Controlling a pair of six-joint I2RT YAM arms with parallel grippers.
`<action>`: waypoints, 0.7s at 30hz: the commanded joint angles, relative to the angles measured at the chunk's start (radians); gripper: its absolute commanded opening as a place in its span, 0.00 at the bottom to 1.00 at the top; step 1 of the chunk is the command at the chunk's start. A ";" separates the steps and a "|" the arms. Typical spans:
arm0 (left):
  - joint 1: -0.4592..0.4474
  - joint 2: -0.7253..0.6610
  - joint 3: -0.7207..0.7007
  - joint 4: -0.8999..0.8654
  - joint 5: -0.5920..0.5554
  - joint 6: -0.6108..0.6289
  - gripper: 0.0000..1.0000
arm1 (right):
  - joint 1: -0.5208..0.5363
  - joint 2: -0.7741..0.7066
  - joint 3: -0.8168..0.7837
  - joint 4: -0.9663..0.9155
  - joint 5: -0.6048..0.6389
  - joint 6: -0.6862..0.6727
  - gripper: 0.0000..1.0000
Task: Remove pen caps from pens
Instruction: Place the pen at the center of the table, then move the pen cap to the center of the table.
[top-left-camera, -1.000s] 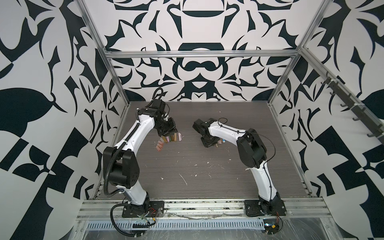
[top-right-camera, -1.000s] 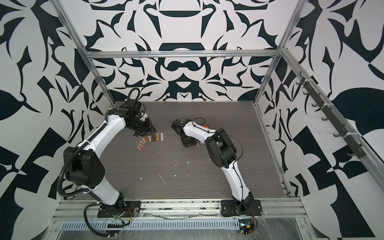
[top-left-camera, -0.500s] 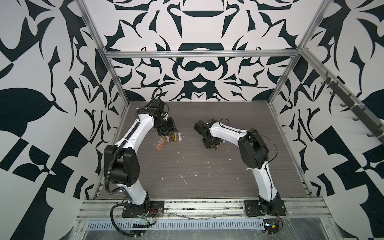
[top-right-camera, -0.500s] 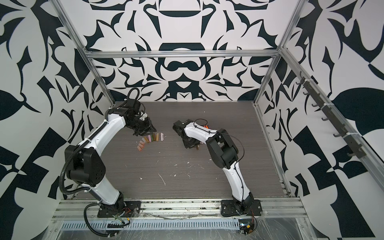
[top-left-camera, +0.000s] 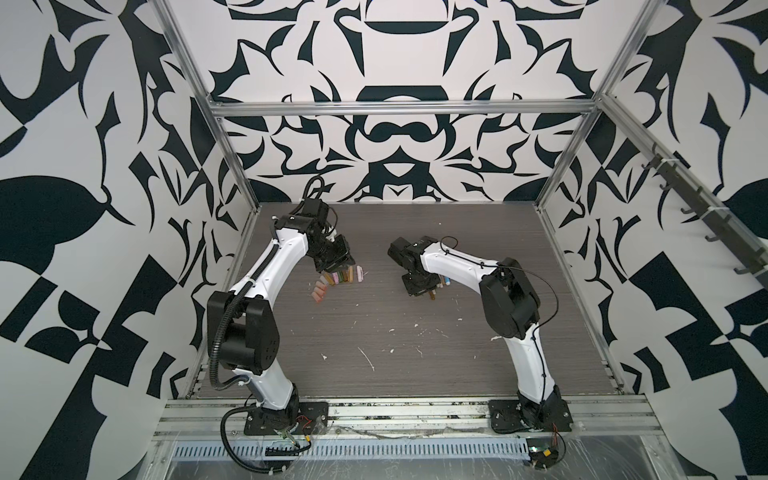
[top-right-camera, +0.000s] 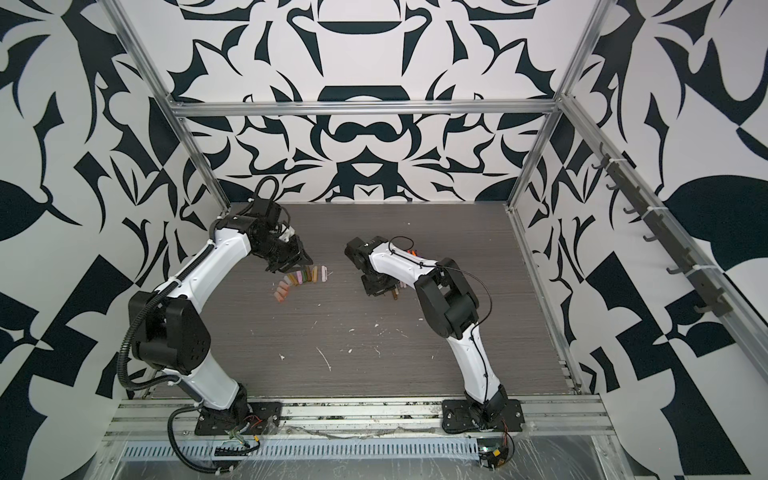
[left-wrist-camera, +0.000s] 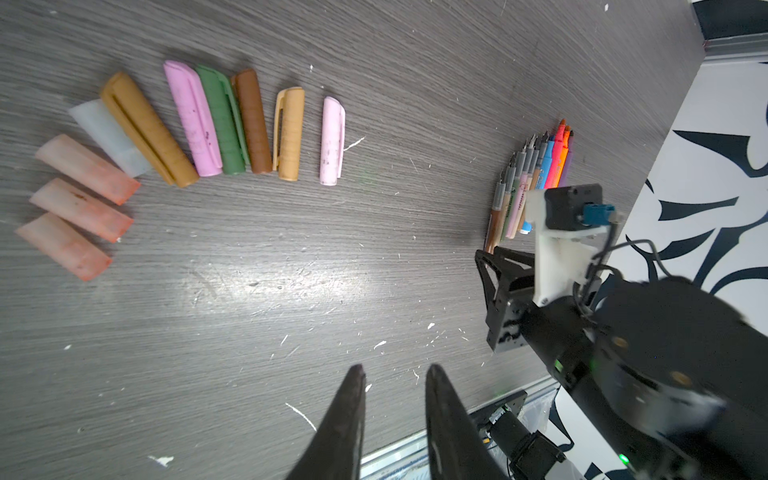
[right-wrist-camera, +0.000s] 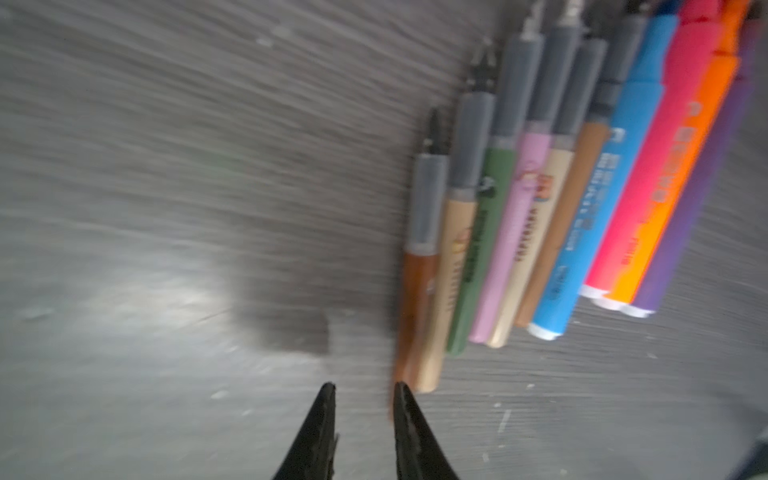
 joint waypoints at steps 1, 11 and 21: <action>0.017 -0.036 -0.045 0.001 0.038 -0.009 0.29 | 0.008 -0.086 0.039 0.094 -0.261 0.019 0.26; 0.056 -0.108 -0.142 0.055 0.089 -0.060 0.29 | 0.008 0.016 0.038 0.381 -0.579 0.322 0.27; 0.141 -0.254 -0.259 0.091 0.091 -0.045 0.29 | -0.022 0.213 0.184 0.493 -0.684 0.474 0.28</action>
